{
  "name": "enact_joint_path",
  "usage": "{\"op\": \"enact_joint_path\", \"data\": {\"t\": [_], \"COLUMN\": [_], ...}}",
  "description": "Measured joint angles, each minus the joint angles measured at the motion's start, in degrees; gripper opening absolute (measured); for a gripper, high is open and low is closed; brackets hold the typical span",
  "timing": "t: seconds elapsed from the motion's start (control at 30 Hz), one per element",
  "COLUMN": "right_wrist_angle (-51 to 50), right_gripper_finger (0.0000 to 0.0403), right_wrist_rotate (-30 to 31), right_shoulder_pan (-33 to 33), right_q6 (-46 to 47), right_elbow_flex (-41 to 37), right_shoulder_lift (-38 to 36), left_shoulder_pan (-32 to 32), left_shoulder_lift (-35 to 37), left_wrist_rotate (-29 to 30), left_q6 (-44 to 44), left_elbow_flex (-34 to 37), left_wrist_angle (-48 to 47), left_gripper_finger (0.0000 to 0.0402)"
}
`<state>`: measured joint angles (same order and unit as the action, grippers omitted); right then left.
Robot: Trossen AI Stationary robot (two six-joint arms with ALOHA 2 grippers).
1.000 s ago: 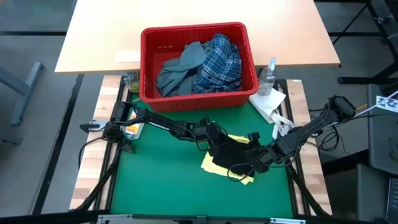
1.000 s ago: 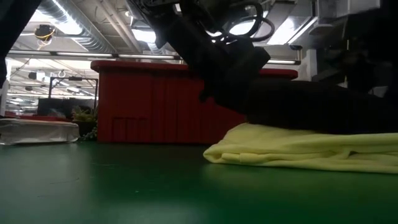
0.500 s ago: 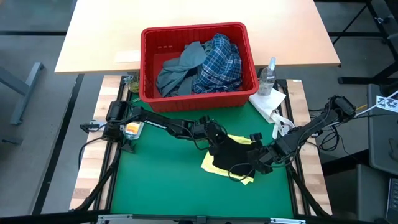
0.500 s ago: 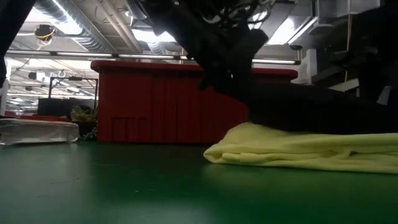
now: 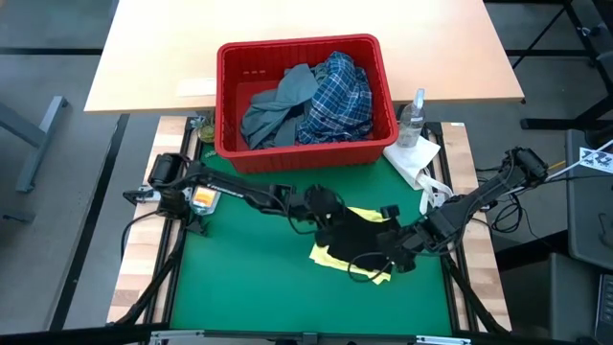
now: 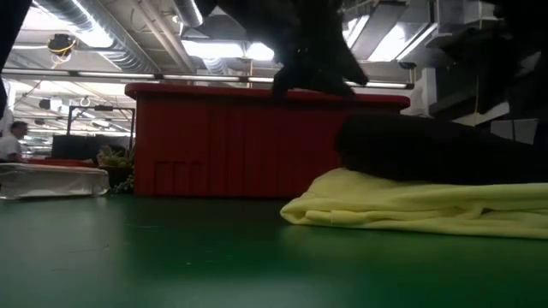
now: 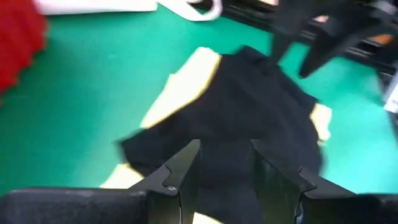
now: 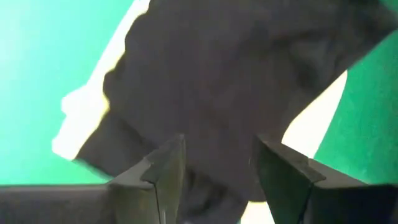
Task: Fold Laundry from Bin
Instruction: Stack the black underwear shorts on top of the yellow shirt
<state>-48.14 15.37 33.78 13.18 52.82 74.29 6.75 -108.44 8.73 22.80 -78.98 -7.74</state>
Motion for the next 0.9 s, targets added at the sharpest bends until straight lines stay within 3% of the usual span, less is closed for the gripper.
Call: {"op": "enact_joint_path", "data": {"t": [0.13,0.33,0.67,0.9], "right_wrist_angle": [4.1,4.7,3.9,2.6], "right_gripper_finger": [0.0188,0.0188,0.0188,0.0188], "right_wrist_rotate": [2.8,2.0,-0.8,-1.6], "right_shoulder_pan": [0.0,0.0,0.0,0.0], "right_q6": [0.0,0.0,0.1,0.1], "right_elbow_flex": [0.0,0.0,0.2,0.7], "right_shoulder_lift": [1.4,7.2,19.2,19.9], "left_shoulder_pan": [3.6,7.6,7.9,7.1], "left_shoulder_lift": [-2.6,-7.3,-11.5,-11.5], "left_wrist_rotate": [0.8,3.5,4.0,4.0], "left_q6": [0.0,-4.4,-6.9,-6.8], "left_elbow_flex": [0.0,0.0,0.0,0.0], "left_wrist_angle": [2.0,1.6,-4.5,-5.9], "left_gripper_finger": [0.0129,0.0128,0.0128,0.0128]}}
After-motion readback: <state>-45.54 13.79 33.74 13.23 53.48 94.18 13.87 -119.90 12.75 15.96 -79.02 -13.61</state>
